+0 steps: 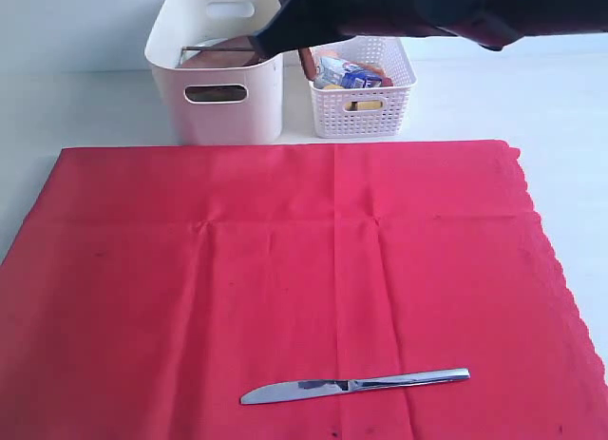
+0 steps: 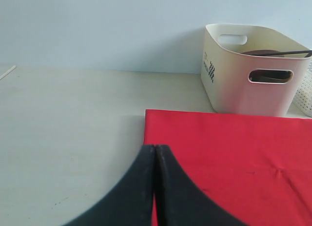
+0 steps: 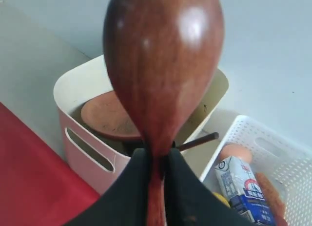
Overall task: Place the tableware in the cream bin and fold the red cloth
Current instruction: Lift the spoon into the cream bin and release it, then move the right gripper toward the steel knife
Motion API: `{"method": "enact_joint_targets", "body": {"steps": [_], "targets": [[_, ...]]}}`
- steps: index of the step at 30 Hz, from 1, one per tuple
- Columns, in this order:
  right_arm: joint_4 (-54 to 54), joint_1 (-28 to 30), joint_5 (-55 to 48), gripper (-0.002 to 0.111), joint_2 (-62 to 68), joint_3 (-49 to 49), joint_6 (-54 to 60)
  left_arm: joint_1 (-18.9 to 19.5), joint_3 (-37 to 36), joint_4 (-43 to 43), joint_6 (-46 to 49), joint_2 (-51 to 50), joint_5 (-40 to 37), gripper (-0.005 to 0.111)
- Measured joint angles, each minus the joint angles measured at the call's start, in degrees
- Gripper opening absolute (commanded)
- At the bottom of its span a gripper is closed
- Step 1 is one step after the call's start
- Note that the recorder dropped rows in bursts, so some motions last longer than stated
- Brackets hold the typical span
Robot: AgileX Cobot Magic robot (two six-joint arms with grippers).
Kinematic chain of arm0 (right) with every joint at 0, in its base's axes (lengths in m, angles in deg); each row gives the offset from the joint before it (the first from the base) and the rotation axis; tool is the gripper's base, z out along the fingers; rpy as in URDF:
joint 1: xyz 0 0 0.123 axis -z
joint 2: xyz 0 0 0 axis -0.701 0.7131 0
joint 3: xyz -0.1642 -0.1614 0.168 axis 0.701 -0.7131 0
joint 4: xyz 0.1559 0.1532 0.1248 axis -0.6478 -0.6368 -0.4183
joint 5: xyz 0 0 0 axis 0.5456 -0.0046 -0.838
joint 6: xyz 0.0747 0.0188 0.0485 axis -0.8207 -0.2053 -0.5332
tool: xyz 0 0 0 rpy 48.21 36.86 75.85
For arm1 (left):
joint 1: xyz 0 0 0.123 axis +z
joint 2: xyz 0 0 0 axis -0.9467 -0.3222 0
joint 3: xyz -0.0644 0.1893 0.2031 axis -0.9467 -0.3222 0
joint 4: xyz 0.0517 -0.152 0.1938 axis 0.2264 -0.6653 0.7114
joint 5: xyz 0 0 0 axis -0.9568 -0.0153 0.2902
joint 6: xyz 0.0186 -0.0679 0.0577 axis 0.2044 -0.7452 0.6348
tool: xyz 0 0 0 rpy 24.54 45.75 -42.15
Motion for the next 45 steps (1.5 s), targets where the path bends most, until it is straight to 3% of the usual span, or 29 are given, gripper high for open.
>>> {"method": "enact_joint_targets", "body": {"steps": [23, 27, 32, 37, 45], "targets": [[0.0, 0.0, 0.96, 0.001, 25.38, 34.53, -16.34, 0.0, 0.0, 0.0, 0.0, 0.0, 0.0, 0.002], [-0.04, 0.0, 0.75, 0.016, 29.1, 37.13, -16.7, 0.0, 0.0, 0.0, 0.0, 0.0, 0.0, 0.002], [-0.04, 0.0, 0.71, 0.052, 29.97, 37.51, -16.76, 0.0, 0.0, 0.0, 0.0, 0.0, 0.0, 0.002], [-0.04, 0.0, 0.71, 0.077, 29.97, 37.61, -16.76, 0.0, 0.0, 0.0, 0.0, 0.0, 0.0, 0.002], [3.48, 0.0, -10.12, 0.08, 23.21, 37.61, -12.37, 0.0, 0.0, 0.0, 0.0, 0.0, 0.0, 0.002]]}}
